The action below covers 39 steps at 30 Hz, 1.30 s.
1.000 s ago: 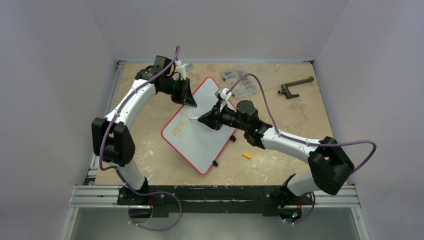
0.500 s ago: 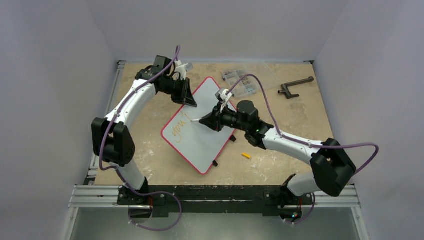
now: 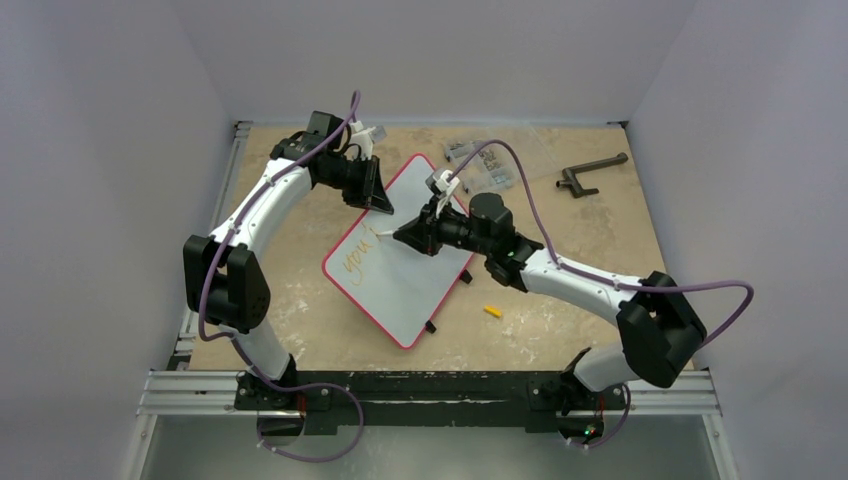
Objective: Write a sentence on the whiteboard
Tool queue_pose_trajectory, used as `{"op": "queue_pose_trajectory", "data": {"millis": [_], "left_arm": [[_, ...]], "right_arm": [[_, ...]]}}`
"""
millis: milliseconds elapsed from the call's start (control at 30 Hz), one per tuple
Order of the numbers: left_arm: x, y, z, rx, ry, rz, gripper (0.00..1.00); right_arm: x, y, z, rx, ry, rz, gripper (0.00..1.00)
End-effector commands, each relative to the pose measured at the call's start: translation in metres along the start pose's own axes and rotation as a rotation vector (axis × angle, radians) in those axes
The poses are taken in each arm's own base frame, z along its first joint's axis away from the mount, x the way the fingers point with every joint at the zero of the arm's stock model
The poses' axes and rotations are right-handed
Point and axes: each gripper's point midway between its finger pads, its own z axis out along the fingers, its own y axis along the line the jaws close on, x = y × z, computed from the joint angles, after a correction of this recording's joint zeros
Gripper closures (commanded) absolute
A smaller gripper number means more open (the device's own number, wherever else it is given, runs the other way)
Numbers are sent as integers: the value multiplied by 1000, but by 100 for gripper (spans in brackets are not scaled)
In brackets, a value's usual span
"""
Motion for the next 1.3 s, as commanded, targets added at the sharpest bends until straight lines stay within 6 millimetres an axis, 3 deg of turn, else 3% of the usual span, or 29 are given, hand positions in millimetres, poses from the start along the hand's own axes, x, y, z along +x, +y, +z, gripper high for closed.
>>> {"op": "queue_pose_trajectory", "data": {"millis": [0, 700, 1067, 1267], "left_arm": [[3, 32, -8, -183, -7, 60, 100], [3, 31, -8, -181, -7, 61, 100], [3, 31, -9, -183, -9, 60, 100], [3, 30, -9, -183, -10, 61, 100]], "right_arm": [[-14, -7, 7, 31, -21, -26, 100], [-21, -20, 13, 100, -30, -18, 100], [-34, -18, 13, 106, -43, -35, 100], [-46, -10, 4, 92, -73, -39, 100]]}}
